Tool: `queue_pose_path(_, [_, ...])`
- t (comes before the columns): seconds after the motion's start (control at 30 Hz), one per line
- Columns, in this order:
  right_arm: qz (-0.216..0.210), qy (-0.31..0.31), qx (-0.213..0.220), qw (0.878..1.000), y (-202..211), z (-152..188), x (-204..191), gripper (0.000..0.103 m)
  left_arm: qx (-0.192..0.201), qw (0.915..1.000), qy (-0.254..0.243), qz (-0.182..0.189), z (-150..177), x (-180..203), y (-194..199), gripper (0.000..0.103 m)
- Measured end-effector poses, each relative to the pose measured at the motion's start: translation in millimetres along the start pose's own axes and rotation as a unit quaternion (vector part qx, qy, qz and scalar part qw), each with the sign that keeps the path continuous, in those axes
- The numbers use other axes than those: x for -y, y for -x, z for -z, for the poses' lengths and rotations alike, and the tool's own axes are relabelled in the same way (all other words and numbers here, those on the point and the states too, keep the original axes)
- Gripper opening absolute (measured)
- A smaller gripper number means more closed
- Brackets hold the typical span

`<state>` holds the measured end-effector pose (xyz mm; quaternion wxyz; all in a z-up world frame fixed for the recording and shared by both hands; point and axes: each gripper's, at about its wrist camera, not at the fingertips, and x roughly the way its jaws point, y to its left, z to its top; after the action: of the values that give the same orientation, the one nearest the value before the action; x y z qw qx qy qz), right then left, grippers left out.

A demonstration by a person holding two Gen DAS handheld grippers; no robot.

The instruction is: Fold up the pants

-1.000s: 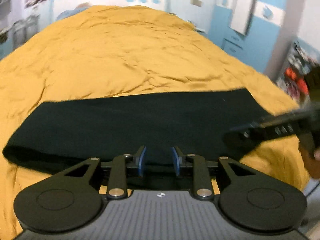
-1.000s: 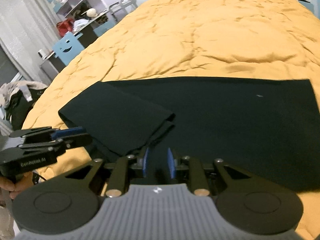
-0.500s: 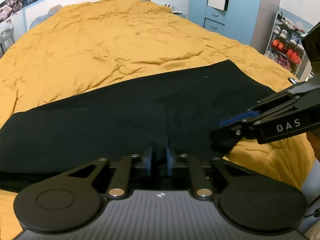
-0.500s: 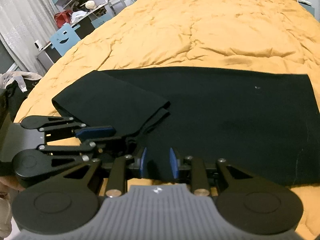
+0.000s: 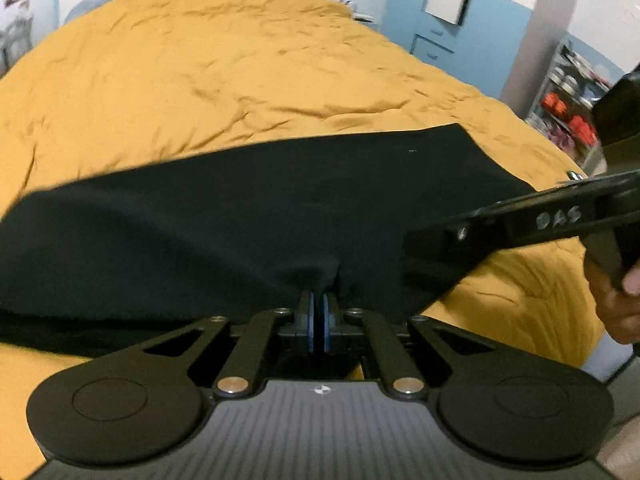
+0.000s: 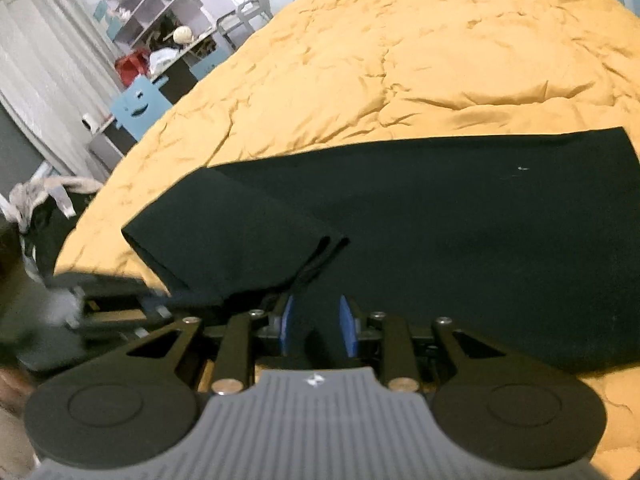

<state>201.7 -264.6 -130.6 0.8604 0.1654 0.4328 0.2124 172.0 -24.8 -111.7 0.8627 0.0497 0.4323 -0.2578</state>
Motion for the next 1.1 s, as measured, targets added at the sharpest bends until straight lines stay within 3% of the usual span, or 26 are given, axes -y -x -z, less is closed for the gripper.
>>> queue_pose_path(0.43, [-0.001,0.012,0.012,1.0,-48,-34,-3,0.025,-0.009,0.9999,0.011,0.005,-1,-3,-1,0.004])
queue_pose_path(0.53, [0.003,0.013,-0.002,1.0,-62,-36,-2,0.015,-0.01,0.9999,0.01,0.004,-1,-2,-2,0.004])
queue_pose_path(0.6, [-0.004,0.011,-0.007,1.0,-68,-35,-1,0.001,-0.011,0.9999,0.007,0.002,-1,0,-2,0.004])
queue_pose_path(0.8, [-0.002,0.025,0.031,0.999,-48,-44,-3,0.0,-0.01,0.9998,-0.016,0.003,-5,6,7,0.004])
queue_pose_path(0.93, [-0.002,0.015,0.011,1.0,-51,-50,5,0.0,-0.018,0.9993,-0.032,0.004,-9,12,6,0.004])
queue_pose_path(1.07, [0.01,0.002,-0.002,1.0,-64,-42,12,0.0,-0.032,0.9994,-0.004,0.007,-5,8,-6,0.006])
queue_pose_path(1.1, [0.01,0.0,-0.001,1.0,-65,-40,13,0.0,-0.032,0.9993,0.01,0.017,-4,6,-7,0.011])
